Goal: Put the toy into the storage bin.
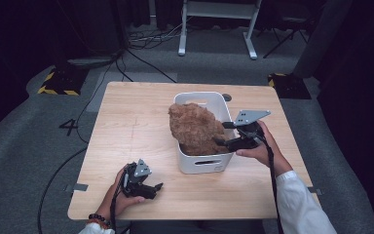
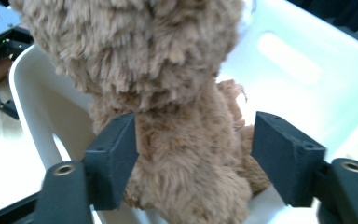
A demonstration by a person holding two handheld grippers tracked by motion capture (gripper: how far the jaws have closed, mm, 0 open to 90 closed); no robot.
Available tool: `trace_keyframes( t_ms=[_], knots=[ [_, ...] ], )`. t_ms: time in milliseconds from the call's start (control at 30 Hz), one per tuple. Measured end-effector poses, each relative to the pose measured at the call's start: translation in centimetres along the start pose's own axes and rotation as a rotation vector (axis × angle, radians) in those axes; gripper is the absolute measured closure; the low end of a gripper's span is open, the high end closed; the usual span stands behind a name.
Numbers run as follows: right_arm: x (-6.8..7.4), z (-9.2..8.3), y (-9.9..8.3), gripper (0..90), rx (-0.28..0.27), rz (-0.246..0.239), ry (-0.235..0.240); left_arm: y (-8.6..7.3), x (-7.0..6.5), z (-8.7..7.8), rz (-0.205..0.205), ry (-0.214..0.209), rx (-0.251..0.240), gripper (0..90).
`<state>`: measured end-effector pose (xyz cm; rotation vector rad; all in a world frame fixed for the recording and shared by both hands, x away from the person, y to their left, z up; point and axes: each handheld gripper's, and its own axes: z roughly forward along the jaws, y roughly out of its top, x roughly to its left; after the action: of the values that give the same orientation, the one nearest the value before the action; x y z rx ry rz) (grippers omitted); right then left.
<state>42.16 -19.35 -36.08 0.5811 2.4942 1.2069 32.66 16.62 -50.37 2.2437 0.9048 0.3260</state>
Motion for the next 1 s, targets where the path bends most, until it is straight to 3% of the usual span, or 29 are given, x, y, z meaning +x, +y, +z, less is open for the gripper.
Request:
trace_keyframes(
  t_ms=[233,467,767,1000],
  knots=[
    [0.0,-1.4,-0.2,24.4,-0.001,-0.014,-0.071,0.0,0.0,0.0,0.0,0.0,0.0,14.8],
    [-0.2,-2.7,-0.4,25.2,-0.021,-0.023,-0.102,0.0,0.0,0.0,0.0,0.0,0.0,14.8],
    [-0.1,-3.9,-0.7,23.8,-0.014,-0.032,-0.154,0.0,0.0,0.0,0.001,0.0,-0.001,14.8],
    [0.0,-4.7,-1.2,23.8,-0.006,-0.035,-0.167,0.0,0.0,0.0,0.0,0.002,-0.002,14.8]
  ],
)
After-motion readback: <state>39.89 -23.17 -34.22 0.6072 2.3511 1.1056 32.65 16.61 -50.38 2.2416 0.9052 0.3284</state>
